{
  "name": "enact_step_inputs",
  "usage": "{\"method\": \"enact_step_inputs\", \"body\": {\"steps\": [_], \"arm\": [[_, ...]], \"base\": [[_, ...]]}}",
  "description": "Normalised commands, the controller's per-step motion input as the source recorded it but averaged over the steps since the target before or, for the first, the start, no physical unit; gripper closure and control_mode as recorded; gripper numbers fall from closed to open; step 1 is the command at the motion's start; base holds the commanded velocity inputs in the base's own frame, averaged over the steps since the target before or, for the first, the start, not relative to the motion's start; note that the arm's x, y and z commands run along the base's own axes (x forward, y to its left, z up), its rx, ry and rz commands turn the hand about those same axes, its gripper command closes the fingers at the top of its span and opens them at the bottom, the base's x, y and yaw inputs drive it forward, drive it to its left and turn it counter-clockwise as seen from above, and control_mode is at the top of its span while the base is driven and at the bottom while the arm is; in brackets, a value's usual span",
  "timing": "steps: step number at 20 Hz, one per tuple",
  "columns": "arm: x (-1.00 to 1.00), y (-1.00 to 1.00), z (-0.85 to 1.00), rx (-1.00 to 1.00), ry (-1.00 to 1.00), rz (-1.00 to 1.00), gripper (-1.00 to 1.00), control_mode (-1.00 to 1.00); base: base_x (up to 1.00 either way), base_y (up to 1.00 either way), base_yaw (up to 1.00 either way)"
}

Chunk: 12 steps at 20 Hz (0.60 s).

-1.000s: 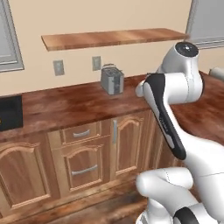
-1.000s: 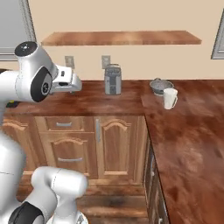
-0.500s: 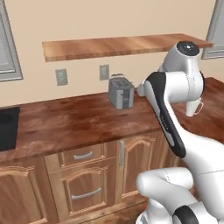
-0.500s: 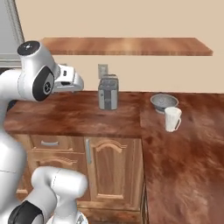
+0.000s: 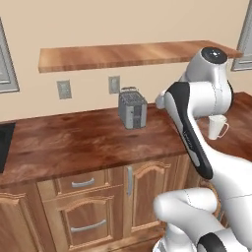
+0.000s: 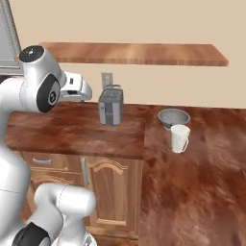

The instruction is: Pick the colander and jug and place them in the sink. Then turn on the water.

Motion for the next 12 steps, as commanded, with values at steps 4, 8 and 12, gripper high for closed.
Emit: {"method": "enact_step_inputs", "body": {"steps": [4,8,12], "arm": [[0.0,0.0,0.0,0.0,0.0,0.0,-1.0,1.0],[0.0,0.0,0.0,0.0,0.0,0.0,-1.0,1.0],[0.0,0.0,0.0,0.0,0.0,0.0,-1.0,1.0]], "base": [[0.82,0.0,0.0],[0.65,-0.01,0.0],[0.13,-0.13,0.0]]}}
